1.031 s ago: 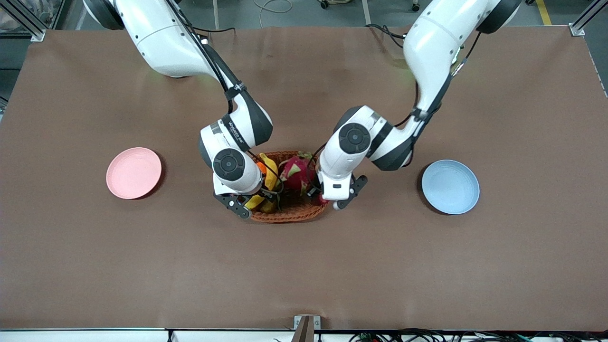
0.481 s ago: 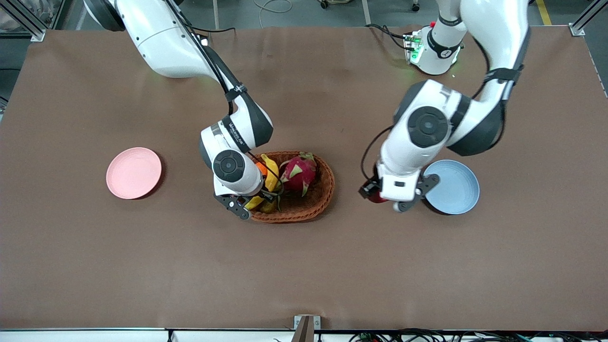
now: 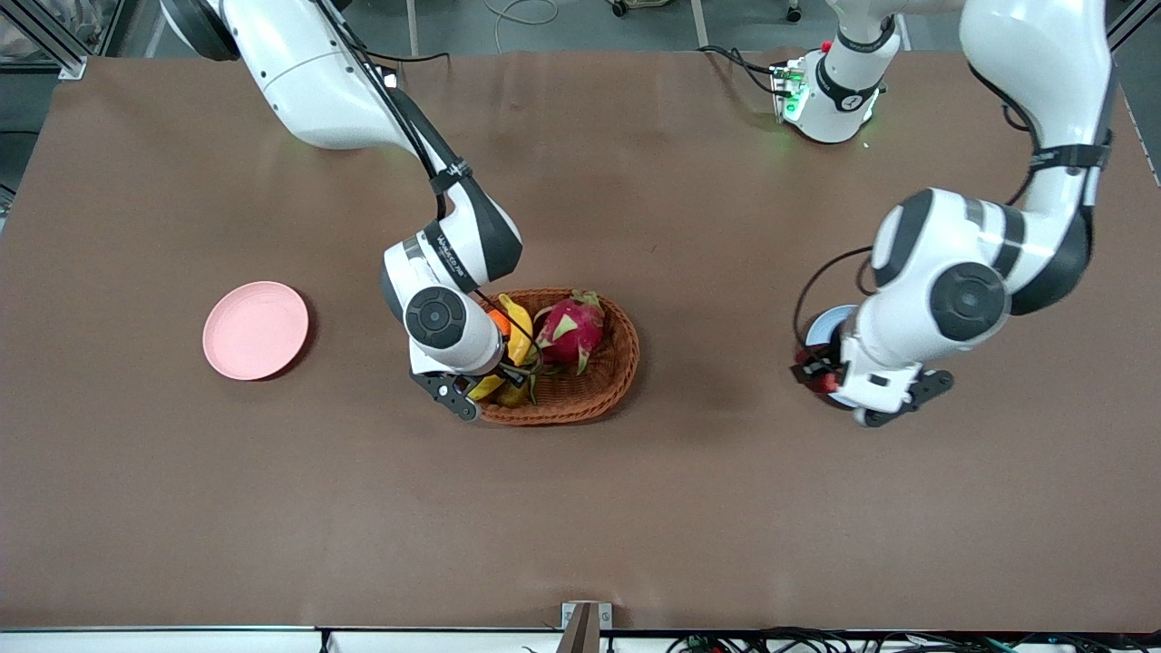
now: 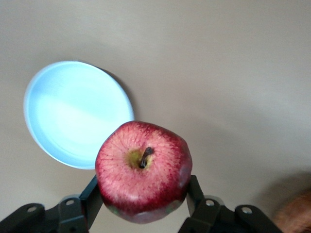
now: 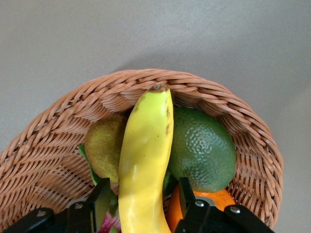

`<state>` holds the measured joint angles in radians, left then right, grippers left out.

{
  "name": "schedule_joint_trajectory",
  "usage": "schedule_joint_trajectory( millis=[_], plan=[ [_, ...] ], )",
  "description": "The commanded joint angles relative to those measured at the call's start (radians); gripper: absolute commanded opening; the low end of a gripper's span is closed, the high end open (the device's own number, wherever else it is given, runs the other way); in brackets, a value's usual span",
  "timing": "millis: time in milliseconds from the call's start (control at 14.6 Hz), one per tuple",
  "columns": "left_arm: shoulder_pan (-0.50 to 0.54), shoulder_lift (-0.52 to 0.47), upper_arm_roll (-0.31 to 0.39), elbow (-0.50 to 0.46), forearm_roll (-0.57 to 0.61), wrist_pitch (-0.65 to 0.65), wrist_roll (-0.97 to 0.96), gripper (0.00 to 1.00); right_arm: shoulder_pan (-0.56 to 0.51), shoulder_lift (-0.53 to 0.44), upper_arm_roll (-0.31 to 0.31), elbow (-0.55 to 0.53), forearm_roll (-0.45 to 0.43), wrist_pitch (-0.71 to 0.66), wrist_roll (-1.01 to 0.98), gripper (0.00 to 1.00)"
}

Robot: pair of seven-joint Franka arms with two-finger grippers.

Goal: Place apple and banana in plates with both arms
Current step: 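Carry the apple to the blue plate with the left gripper, then release the apple on the blue plate while the right gripper carries the banana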

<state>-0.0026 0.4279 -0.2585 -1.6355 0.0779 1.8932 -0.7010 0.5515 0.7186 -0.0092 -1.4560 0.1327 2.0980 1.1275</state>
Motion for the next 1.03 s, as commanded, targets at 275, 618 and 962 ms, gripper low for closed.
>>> schedule_joint_trajectory(
  millis=[275,618,962],
  plan=[
    [0.162,0.087,-0.013,-0.084,0.010,0.030,0.216,0.28,0.002,0.025,-0.003,0.020,0.008,0.004,0.012,0.59],
    [0.188,0.132,-0.011,-0.148,0.010,0.154,0.242,0.32,-0.015,0.010,-0.003,0.032,0.007,-0.007,-0.006,0.31],
    [0.187,0.143,-0.011,-0.148,0.010,0.158,0.242,0.93,-0.089,-0.059,-0.006,0.068,0.010,-0.140,-0.160,0.25]
  ],
)
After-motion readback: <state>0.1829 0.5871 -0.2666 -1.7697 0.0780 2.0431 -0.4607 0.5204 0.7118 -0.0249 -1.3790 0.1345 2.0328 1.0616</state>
